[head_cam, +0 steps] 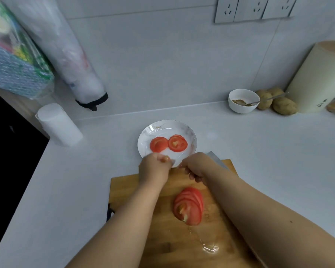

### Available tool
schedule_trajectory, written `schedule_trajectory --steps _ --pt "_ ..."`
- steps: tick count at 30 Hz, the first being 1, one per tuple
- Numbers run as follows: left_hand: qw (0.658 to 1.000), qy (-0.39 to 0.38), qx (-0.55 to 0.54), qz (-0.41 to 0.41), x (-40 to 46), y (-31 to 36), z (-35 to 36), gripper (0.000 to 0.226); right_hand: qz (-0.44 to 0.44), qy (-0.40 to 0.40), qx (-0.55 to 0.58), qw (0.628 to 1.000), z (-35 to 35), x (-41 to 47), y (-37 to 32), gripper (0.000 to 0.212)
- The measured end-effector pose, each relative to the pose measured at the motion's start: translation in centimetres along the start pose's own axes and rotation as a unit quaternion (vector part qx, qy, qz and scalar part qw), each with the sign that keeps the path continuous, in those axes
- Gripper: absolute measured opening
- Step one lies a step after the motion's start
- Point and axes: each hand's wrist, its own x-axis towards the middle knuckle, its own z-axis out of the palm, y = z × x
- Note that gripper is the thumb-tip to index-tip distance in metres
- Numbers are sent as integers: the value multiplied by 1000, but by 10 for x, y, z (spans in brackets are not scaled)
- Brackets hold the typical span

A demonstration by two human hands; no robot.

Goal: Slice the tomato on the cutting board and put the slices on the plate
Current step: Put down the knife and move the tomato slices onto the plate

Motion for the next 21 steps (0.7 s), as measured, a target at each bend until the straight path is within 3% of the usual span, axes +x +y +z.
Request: schedule_trajectory --steps 4,12,17,21 --pt "998 17 -56 -8 17 26 -10 31 -1 23 0 1000 -6 -11 -8 22" --pt "999 -32 -21 16 -1 6 -9 27 -61 12 -115 991 -17 -31 3 18" --pt "986 -158 -2 55 -28 -3 -15 25 -106 -3 -160 981 -26 -42 26 9" --pt "949 -276 131 84 -47 -20 -14 53 -136 -7 -274 952 -24 -55 44 30"
